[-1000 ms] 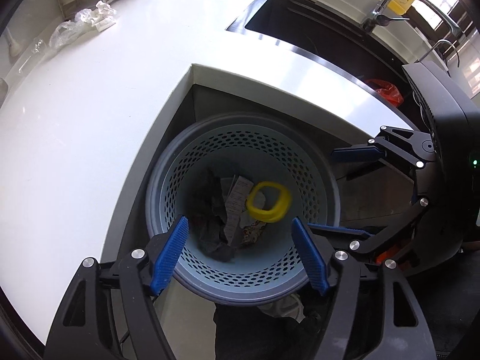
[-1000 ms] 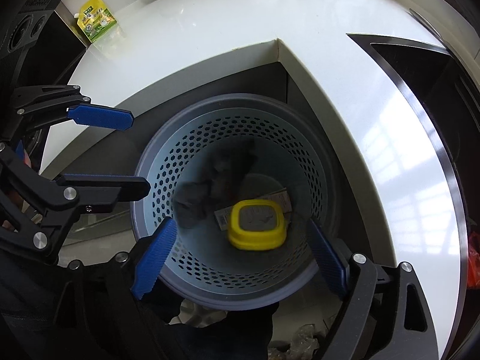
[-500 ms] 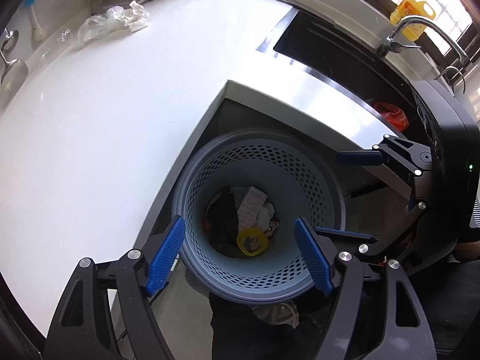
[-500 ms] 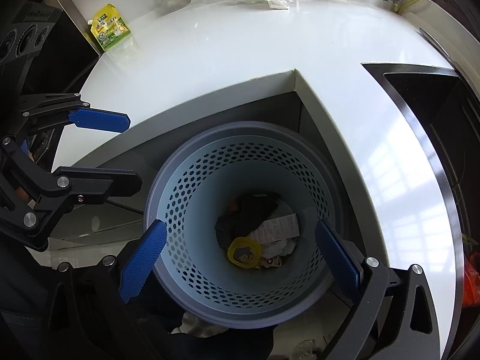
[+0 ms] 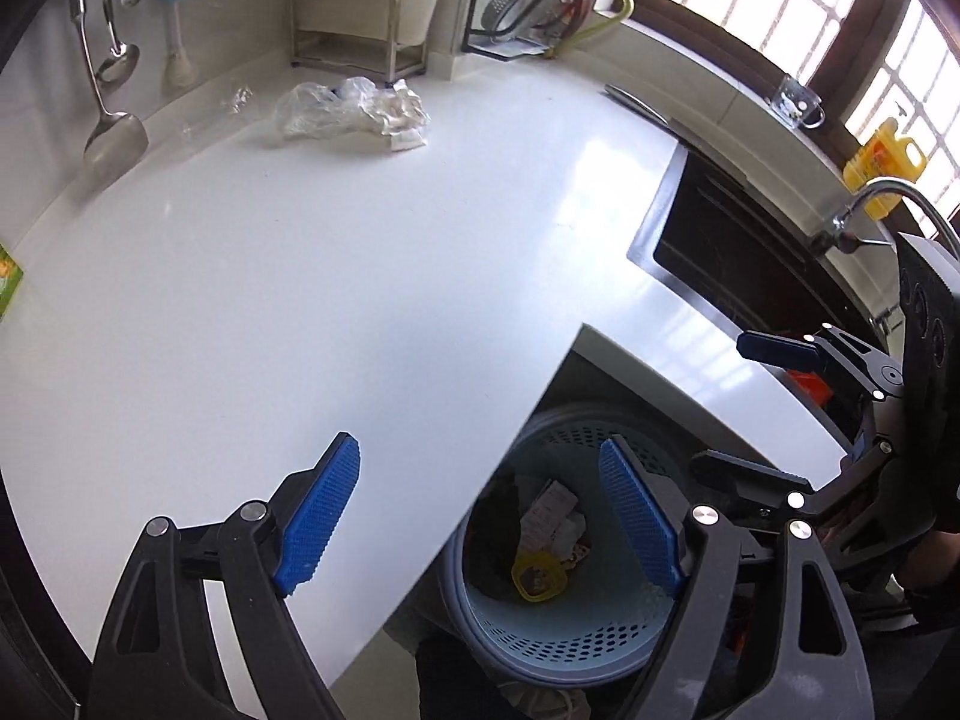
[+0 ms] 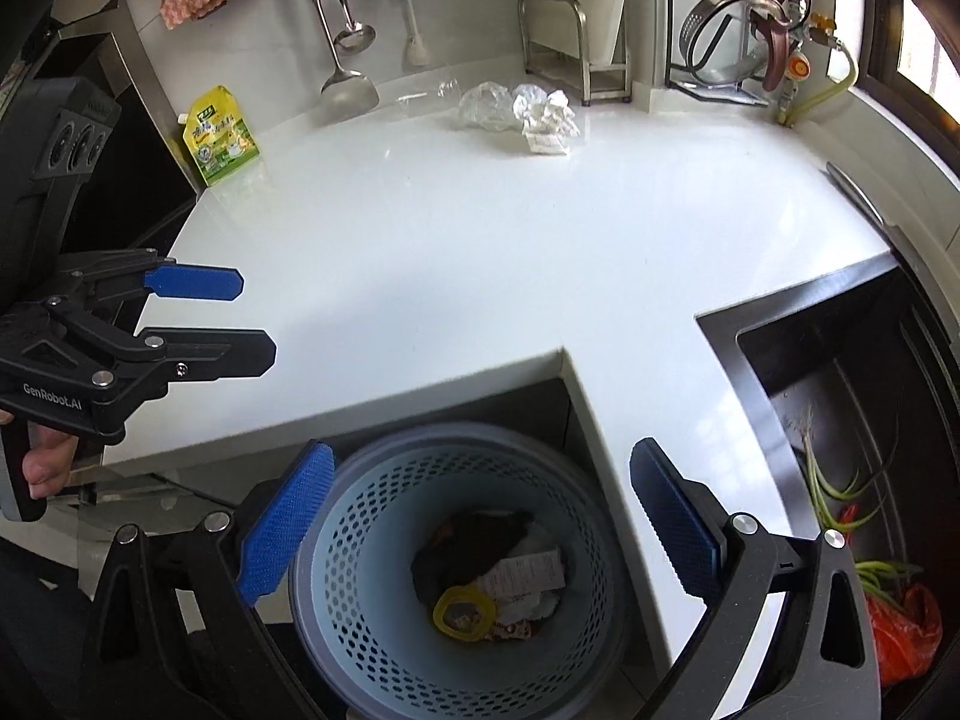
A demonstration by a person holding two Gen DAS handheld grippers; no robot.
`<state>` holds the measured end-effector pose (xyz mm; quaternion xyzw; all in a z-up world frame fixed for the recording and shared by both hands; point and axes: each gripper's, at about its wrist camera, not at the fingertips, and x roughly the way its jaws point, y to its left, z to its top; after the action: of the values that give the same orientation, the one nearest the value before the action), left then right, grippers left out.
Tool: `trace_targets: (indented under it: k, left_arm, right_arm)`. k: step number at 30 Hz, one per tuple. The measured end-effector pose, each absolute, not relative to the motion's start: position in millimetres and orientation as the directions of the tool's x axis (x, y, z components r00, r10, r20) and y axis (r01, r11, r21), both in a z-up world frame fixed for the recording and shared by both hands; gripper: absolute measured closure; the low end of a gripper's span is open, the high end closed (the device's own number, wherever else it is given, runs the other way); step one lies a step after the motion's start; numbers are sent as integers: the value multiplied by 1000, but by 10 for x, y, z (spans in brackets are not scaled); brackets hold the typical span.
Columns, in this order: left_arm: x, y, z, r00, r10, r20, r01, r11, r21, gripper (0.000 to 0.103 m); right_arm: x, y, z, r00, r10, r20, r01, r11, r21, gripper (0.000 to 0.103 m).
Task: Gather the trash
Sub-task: 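Move both open grippers back toward the crumpled paper and plastic bag, then grasp the crumpled white paper with the right gripper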
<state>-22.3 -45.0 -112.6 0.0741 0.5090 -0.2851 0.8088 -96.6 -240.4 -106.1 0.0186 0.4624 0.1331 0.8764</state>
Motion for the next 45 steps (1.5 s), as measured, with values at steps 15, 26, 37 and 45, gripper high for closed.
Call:
trace_targets:
  k: [15,26,37,45]
  left_arm:
    - [767,-326,-992,471,-338,-815,414,900,-134,17]
    - [1456,-255,-1182,491,-301,-817,346,929,-134,16]
    - [1805,-227,-1277,481,-294,-826,310,938,-153,16]
    - [2008,-296,-1344,480,-299,-825,309,937,-160,16]
  right_arm:
    - [463,-2305,-833,645,158,-748,-205,978,30,9]
    - [1517,-2233,-1020,658,121,-744,-177,984,3,9]
    - [2446,-2181,-1443,614,99,-783,-157,988,1,9]
    - [2572,-2285,-1593,569,109,-815,-152,988,26,15]
